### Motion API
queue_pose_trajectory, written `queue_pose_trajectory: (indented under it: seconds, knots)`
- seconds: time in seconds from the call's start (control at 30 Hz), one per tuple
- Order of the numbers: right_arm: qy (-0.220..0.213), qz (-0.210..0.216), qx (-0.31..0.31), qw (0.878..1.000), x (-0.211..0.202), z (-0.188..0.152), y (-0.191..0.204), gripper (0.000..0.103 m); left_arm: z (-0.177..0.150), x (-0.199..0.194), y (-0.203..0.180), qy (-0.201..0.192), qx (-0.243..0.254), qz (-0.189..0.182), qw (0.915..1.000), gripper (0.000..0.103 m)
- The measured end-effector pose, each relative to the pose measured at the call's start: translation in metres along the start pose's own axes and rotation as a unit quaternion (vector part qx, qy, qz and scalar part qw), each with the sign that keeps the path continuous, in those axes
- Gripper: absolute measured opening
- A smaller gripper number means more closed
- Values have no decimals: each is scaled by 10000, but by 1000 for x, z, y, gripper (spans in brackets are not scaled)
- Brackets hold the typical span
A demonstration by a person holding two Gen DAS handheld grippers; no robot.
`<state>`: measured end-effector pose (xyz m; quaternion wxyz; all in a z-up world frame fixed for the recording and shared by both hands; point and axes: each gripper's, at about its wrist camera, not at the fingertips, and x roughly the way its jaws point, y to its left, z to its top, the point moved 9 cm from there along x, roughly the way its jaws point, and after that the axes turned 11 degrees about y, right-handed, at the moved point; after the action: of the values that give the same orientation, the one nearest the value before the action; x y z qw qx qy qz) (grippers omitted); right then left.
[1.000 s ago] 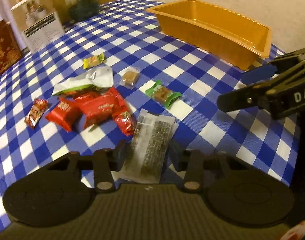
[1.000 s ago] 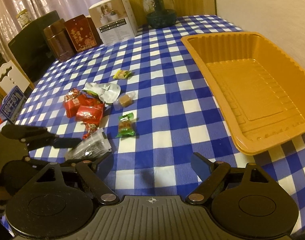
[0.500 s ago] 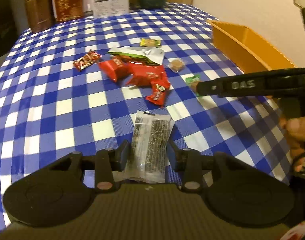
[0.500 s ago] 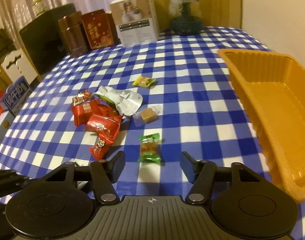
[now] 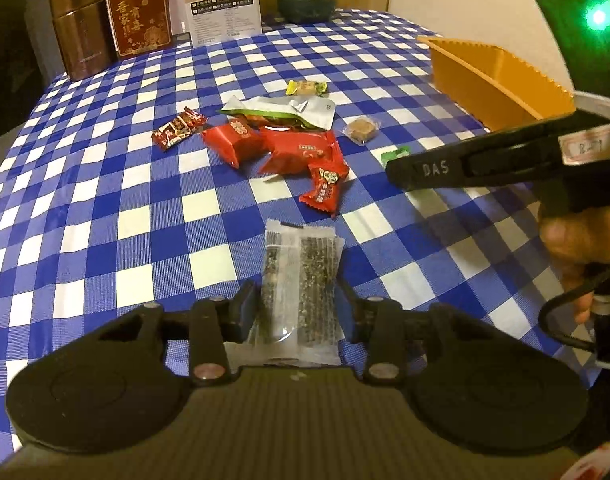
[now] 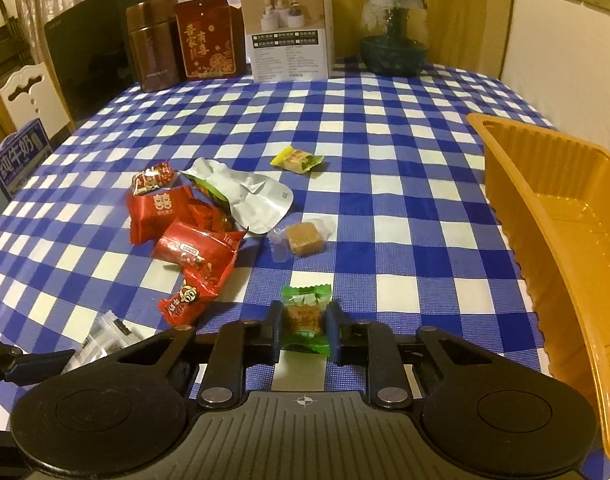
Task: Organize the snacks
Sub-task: 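Grasp the clear seaweed snack bag with the left gripper while the right gripper grasps the green-wrapped candy, then carry both snacks into the orange tray and open both grippers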
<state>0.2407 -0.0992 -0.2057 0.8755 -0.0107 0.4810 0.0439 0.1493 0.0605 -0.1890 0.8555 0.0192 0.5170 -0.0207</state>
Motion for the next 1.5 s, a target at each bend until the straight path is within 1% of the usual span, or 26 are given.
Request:
queue_pose_trajectory:
  seconds: [0.1,0.23,0.33,0.47,0.63,0.77,0.9,1.07,1.17,1.33,1.5]
  knots:
    - [-18,-1,44,10000,-4,-3,-2,22,-1,-1,0,17,17,10,10000,36]
    - [-66,-2,107,9999,-17,-9,-7,22,-2,-8,-1,54,-114,-38,9999,35]
    - [-149,8,171,9997,-35,-13,-11,22,0,-18,-5,6,-204,-90,9998,35]
    - [-364,-28,292,9989,-68,-18,-23,22,12,-34,-18,-121,-274,-207,9993,35]
    - [-687,-247,529,9959,-118,-16,-56,22,38,-53,-53,-311,-285,-484,9979,35]
    - [-852,-485,841,9916,-147,-14,-99,22,63,-60,-92,-415,-200,-784,9959,35]
    - [-938,-592,1248,9860,-167,-15,-149,22,91,-64,-136,-515,-45,-1054,9931,35]
    - [-999,-642,1562,9806,-176,-15,-196,22,119,-57,-182,-557,116,-1239,9907,35]
    - [-1012,-628,1693,9783,-176,-16,-218,22,131,-50,-204,-554,192,-1304,9897,35]
    - [-1054,-582,1912,9741,-178,-21,-238,22,142,-41,-229,-549,340,-1322,9891,36]
    - [-1083,-571,2127,9694,-180,-26,-254,22,152,-33,-241,-532,389,-1288,9895,36]
